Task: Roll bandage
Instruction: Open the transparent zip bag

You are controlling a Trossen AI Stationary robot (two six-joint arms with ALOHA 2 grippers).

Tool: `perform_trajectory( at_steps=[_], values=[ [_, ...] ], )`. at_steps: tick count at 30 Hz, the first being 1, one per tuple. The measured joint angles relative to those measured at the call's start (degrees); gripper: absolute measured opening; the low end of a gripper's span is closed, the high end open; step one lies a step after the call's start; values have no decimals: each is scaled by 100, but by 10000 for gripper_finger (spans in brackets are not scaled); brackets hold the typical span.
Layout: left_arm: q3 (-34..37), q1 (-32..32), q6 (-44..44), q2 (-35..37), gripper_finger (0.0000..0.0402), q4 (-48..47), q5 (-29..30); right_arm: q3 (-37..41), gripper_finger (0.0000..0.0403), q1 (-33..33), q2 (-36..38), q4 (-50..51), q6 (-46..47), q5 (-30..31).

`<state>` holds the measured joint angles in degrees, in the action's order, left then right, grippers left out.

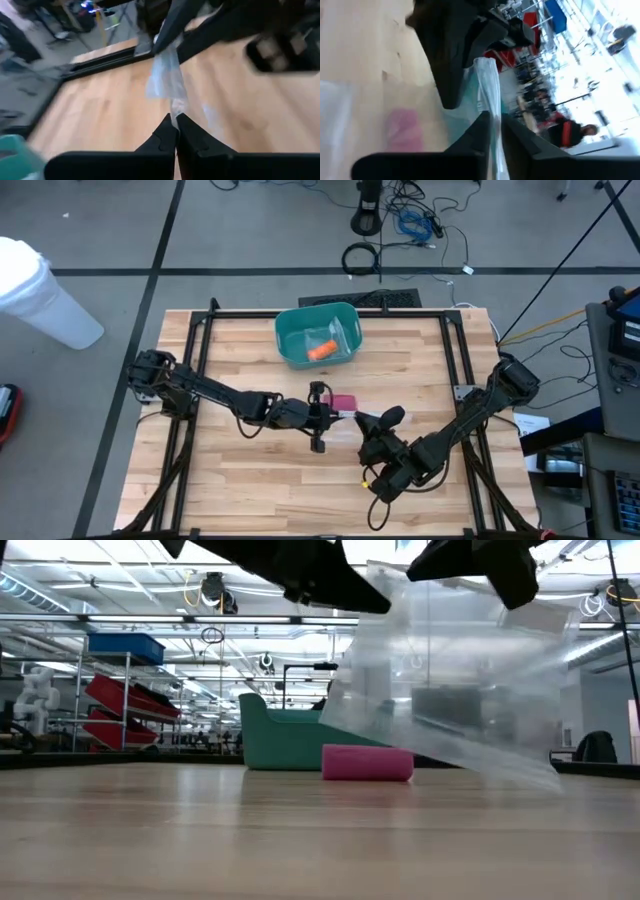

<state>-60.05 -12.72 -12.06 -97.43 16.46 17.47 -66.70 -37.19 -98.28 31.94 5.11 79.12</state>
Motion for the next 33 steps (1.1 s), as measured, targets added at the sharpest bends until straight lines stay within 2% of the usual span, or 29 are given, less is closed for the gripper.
perform_trajectory(
  at_steps=[3,8,11,17,20,22,28,33],
  values=[
    [0,-80,-561,0,1,-180,580,-44,55,-56,153,98,672,-486],
    [11,-189,-957,-2,1,-319,1000,-133,102,45,617,667,2044,-2820],
    [11,-298,-1365,-2,1,-311,1015,-131,123,47,865,1130,2576,-3533],
    [11,-534,-2093,-4,0,-276,1181,-129,136,-197,1199,2071,3712,-3399],
    [11,-581,-2136,-7,0,-155,1428,-117,137,-284,1178,1866,3934,-3422],
    [9,-578,-2128,-7,0,-135,1577,-32,137,-336,1124,1343,3952,-3426],
    [9,-533,-1093,-9,0,-137,1637,347,137,-483,888,36,3853,-3167],
    [4,-399,-119,-9,0,-143,1650,404,137,-487,497,-74,3520,-2905]
  ],
)
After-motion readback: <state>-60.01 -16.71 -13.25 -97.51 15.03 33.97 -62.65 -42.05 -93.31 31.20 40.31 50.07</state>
